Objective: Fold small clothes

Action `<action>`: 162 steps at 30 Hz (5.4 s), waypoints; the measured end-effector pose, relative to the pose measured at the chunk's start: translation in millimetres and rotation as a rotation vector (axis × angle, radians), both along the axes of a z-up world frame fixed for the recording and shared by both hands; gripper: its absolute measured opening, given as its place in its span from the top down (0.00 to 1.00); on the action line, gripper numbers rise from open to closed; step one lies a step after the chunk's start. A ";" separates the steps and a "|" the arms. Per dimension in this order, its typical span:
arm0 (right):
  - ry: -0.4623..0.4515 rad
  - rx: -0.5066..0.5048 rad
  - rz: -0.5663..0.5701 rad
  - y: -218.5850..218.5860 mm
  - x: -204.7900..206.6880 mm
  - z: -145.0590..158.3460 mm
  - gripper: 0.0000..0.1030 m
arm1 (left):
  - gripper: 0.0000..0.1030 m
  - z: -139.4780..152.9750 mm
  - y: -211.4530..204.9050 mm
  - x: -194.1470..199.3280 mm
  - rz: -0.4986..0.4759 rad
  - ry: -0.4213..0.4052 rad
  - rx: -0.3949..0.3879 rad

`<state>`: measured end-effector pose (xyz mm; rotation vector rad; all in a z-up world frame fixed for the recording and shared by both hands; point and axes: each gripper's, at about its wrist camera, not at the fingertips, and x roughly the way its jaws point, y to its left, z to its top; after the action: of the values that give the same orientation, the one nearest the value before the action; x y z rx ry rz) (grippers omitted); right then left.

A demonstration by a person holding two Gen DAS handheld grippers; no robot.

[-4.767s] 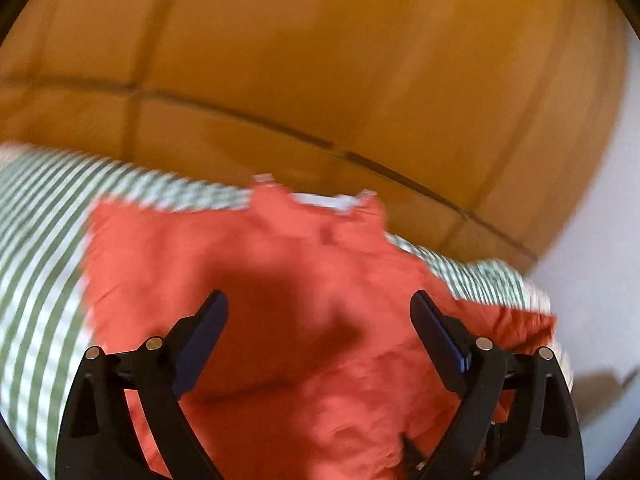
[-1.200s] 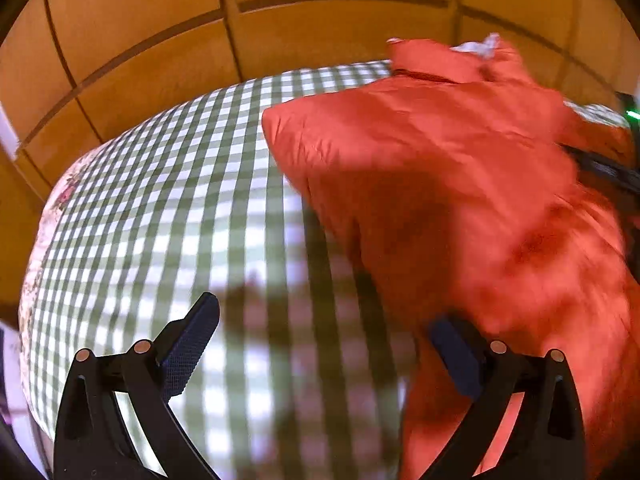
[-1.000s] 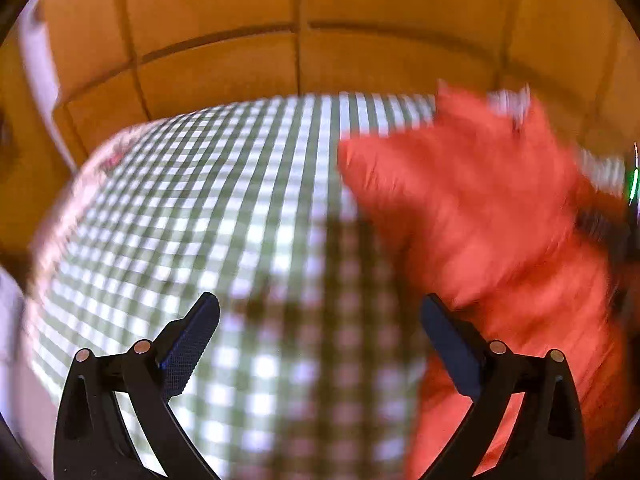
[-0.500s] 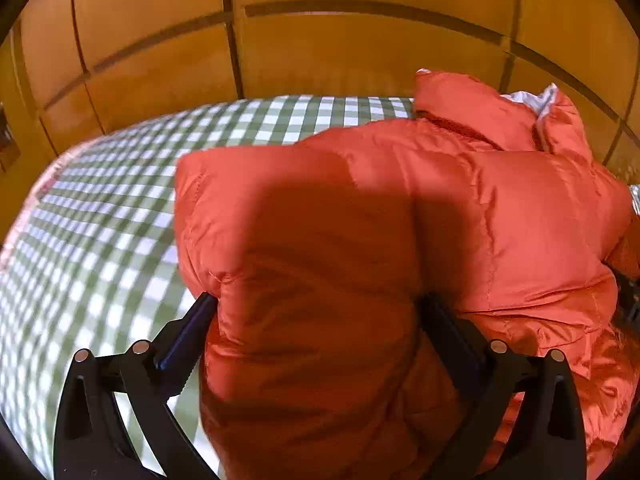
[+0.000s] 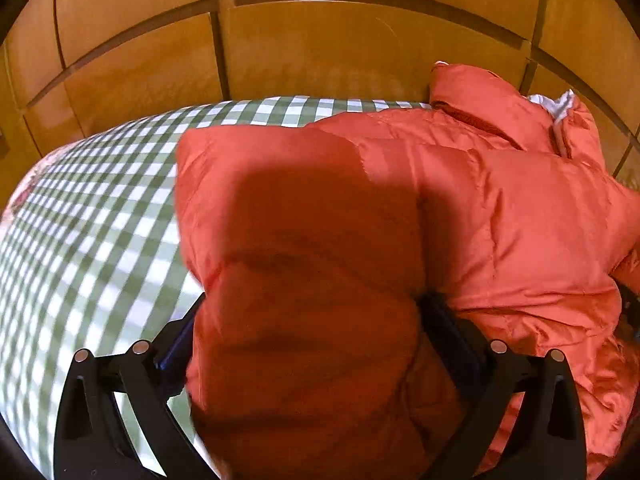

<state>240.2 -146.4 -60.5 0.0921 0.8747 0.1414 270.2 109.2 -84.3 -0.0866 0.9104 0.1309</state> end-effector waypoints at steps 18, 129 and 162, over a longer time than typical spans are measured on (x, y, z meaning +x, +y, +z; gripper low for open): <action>-0.131 0.583 -0.721 -277.1 -151.4 7.7 0.03 | 0.04 -5.9 -18.9 -76.4 -0.057 -0.023 -0.109; -0.024 -0.039 -0.419 -157.5 -30.4 0.1 0.02 | 0.04 23.1 -99.8 -53.8 -0.209 -0.100 -0.015; 0.135 0.121 -0.138 -217.2 -214.8 5.8 0.02 | 0.04 8.1 10.2 -247.9 -0.130 -0.040 -0.125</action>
<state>25.4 -363.5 -54.7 0.2771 0.9907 0.0596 22.3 119.4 -76.2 -0.1453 0.8816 -0.0488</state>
